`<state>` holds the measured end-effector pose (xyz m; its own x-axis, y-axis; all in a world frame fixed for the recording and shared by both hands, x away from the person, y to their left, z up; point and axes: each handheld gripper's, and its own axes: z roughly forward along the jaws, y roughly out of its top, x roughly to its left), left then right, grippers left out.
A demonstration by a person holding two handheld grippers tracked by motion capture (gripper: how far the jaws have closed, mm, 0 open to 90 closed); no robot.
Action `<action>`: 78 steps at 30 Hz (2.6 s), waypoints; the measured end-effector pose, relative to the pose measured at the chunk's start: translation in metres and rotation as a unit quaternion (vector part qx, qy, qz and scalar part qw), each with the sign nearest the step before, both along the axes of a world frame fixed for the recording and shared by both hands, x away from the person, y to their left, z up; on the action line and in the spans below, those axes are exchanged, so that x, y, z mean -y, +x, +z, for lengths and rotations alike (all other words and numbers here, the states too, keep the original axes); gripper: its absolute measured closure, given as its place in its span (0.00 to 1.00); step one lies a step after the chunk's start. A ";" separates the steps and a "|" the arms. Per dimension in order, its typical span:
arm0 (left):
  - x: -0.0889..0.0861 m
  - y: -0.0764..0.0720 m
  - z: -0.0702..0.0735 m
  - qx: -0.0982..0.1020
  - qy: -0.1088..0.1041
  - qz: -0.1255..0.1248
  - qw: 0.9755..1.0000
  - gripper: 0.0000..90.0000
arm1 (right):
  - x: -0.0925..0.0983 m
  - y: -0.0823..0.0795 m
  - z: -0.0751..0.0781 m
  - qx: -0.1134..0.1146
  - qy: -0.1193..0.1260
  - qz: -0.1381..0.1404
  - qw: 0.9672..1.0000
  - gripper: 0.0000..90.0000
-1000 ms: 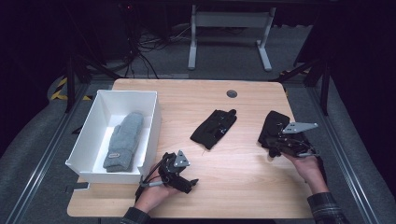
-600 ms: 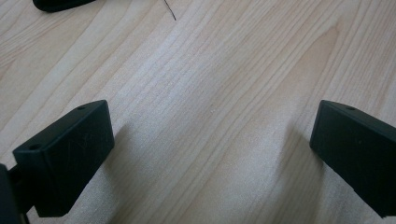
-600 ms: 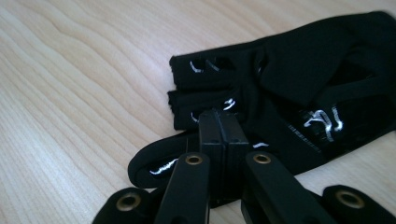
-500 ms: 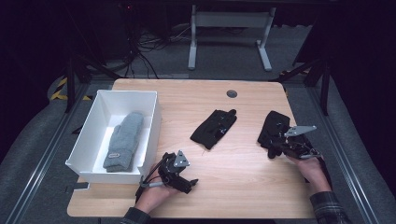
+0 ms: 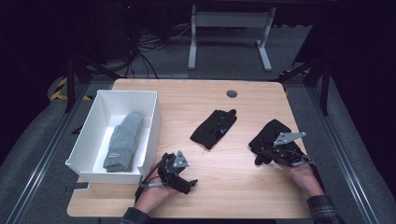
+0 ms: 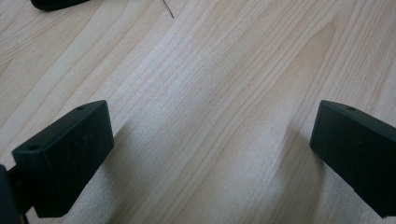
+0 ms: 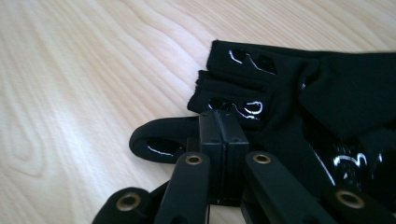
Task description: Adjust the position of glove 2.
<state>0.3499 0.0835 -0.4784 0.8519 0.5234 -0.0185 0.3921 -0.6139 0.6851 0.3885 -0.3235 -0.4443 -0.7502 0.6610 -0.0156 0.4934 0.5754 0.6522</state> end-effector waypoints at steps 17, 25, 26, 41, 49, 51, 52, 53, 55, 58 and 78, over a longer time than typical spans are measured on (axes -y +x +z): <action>0.002 0.002 0.000 0.001 -0.001 0.000 1.000 0.00 | -0.067 -0.011 -0.002 0.000 0.014 0.071 0.997 1.00; 0.003 0.002 0.000 0.000 -0.001 0.001 1.000 0.00 | -0.035 -0.011 0.018 0.034 0.046 0.036 0.998 1.00; 0.003 0.002 0.000 0.000 -0.001 0.001 1.000 0.00 | -0.028 -0.010 0.021 0.039 0.051 0.028 0.998 1.00; 0.003 0.002 0.000 -0.003 -0.001 0.002 1.000 0.00 | 0.053 0.013 0.010 0.039 0.038 -0.085 0.995 1.00; 0.003 0.002 0.000 -0.003 -0.001 0.003 1.000 0.00 | 0.046 0.012 -0.003 0.013 -0.004 -0.078 0.997 1.00; 0.003 0.002 0.000 -0.003 -0.001 0.003 1.000 0.00 | 0.044 0.006 -0.004 0.009 -0.004 -0.068 0.998 1.00; 0.003 0.002 0.000 -0.001 -0.001 0.001 1.000 0.00 | 0.042 0.003 -0.003 0.006 -0.007 -0.062 0.998 1.00; 0.003 0.002 0.000 -0.003 -0.001 0.003 1.000 0.00 | 0.040 -0.001 -0.002 0.004 -0.011 -0.054 0.998 1.00; 0.003 0.002 0.000 -0.003 0.000 0.003 1.000 0.00 | 0.036 -0.007 -0.002 0.005 -0.017 -0.043 0.999 1.00; 0.003 0.002 0.000 -0.003 0.000 0.003 1.000 0.00 | 0.032 -0.012 -0.003 -0.003 -0.010 -0.031 0.999 1.00; 0.004 0.003 0.000 0.000 -0.001 0.001 1.000 0.00 | -0.049 -0.055 -0.004 -0.030 0.004 0.144 0.989 1.00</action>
